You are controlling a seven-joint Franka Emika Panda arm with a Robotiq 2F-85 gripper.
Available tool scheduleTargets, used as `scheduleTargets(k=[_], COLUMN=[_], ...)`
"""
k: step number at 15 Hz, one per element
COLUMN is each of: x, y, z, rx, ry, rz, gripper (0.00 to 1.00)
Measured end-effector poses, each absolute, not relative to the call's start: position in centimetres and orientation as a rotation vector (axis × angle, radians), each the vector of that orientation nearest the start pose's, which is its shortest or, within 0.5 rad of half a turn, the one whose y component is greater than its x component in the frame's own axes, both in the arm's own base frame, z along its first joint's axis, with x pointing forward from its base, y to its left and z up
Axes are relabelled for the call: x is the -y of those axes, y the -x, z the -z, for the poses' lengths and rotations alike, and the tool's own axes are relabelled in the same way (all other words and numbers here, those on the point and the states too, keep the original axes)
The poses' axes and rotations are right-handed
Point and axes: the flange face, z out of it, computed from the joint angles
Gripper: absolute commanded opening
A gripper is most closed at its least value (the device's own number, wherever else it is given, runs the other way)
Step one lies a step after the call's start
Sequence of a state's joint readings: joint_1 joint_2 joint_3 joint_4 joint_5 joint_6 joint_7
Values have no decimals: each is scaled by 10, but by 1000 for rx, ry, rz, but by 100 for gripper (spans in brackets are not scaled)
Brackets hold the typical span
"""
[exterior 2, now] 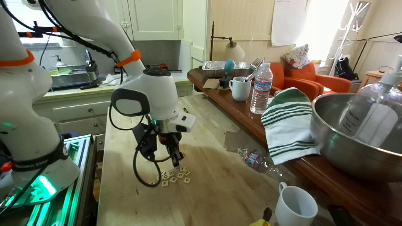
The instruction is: Move the word pieces on the table
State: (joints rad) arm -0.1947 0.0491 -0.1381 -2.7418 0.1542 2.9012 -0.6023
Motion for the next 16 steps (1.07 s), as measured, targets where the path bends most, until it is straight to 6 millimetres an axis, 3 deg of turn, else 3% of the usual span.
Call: scheduleTargets(k=[16], x=[124], y=[-385], z=[-215], rx=[223], ry=[3124], rz=[170], gripper=[0])
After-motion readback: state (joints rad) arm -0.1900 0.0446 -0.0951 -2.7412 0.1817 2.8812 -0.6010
